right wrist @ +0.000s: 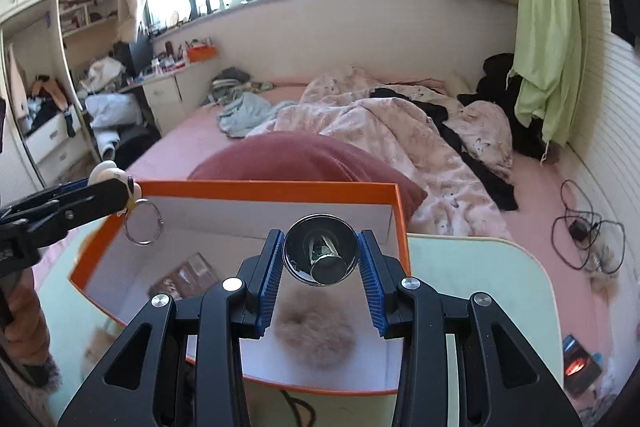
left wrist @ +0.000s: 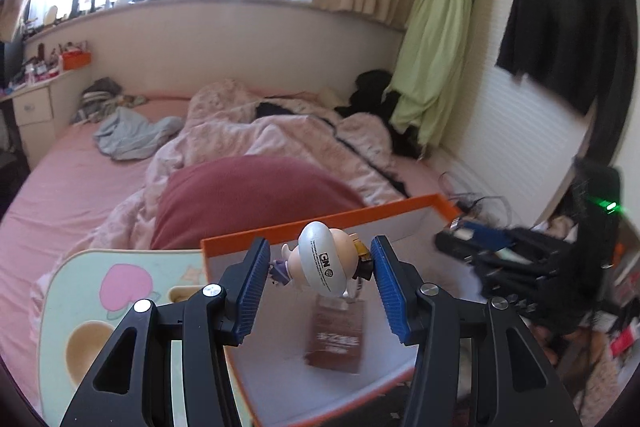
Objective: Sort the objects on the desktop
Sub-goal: 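Grasp the white doll and drop it in the box with the left gripper while the right places the cup, then open and withdraw both grippers from the orange box, then grasp the blue tin with the left gripper while the right grasps the black pouch with red emblem, then carry the blue tin into the box with the left gripper while the right drops the pouch in, then reach the left gripper to the white fluffy plush and the right to the clear plastic bag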
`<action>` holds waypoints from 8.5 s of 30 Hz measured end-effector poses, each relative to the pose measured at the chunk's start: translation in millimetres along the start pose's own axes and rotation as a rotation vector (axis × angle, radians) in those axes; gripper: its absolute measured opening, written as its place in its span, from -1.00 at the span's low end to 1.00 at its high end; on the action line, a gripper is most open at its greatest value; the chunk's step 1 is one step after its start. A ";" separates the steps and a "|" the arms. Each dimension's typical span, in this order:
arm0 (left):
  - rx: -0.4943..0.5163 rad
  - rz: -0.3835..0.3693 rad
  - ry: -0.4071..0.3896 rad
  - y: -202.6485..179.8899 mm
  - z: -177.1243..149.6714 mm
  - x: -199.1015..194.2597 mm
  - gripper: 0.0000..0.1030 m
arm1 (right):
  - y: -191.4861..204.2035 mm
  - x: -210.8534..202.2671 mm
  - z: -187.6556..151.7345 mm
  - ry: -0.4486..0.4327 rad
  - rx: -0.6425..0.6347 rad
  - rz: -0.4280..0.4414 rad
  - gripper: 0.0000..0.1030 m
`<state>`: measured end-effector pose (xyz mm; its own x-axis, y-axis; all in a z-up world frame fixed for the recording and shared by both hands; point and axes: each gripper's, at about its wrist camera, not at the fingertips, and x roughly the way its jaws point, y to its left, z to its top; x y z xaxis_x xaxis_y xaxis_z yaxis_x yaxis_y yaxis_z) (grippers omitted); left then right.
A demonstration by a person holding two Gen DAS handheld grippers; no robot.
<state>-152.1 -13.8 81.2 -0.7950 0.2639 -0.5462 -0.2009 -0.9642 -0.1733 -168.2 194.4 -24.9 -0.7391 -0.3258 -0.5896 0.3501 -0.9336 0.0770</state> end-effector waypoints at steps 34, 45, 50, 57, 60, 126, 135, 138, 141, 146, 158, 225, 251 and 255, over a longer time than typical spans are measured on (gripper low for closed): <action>0.108 0.033 -0.138 -11.9 -23.9 -82.2 0.98 | 7.2 -61.4 0.2 -0.279 0.055 -0.175 0.59; 0.128 0.007 0.017 -11.6 -80.1 -123.6 0.98 | 41.1 -90.8 -43.8 -0.190 -0.048 -0.194 0.59; 0.093 0.033 0.071 -3.8 -106.6 -125.4 0.99 | 37.9 -106.8 -65.7 -0.087 -0.015 -0.185 0.59; 0.104 0.123 0.170 -0.7 -128.3 -103.1 0.98 | 27.1 -104.2 -99.5 0.093 -0.007 -0.216 0.59; 0.113 0.132 0.180 -1.5 -131.6 -99.6 0.99 | 21.8 -103.9 -109.2 0.137 -0.001 -0.217 0.59; -0.024 -0.014 -0.031 16.0 -98.7 -89.5 0.28 | 72.2 -82.5 -95.9 0.089 -0.154 -0.106 0.85; -0.069 -0.051 0.030 15.5 -102.0 -72.9 -0.06 | 70.2 -65.8 -103.9 0.136 -0.088 -0.043 0.49; -0.089 -0.071 0.041 19.9 -104.8 -71.7 0.12 | 65.9 -62.4 -104.3 0.151 -0.065 -0.034 0.40; -0.067 -0.063 0.034 18.9 -104.6 -75.9 0.23 | 62.7 -62.8 -104.5 0.150 -0.046 -0.018 0.40; -0.048 -0.032 0.032 30.5 -103.6 -93.2 0.38 | 60.5 -66.3 -104.6 0.126 -0.039 -0.010 0.20; -0.012 0.086 0.224 35.2 -115.0 -60.6 0.41 | 54.7 -67.8 -104.1 0.120 -0.002 0.003 0.19; 0.025 0.025 -0.012 -1.2 -14.2 9.8 0.41 | 18.9 -2.0 -10.8 -0.080 0.061 0.004 0.24; 0.036 -0.055 -0.115 19.5 -67.7 -92.2 0.76 | 46.9 -77.0 -63.3 -0.103 -0.045 0.054 0.36; 0.076 -0.066 -0.085 14.9 -81.0 -89.4 0.76 | 42.8 -93.0 -69.2 -0.159 -0.013 0.057 0.36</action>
<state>-37.6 -49.4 61.0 -0.8237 0.3266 -0.4636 -0.2945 -0.9450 -0.1425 -44.7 195.1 -22.4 -0.7993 -0.3987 -0.4497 0.4007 -0.9112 0.0956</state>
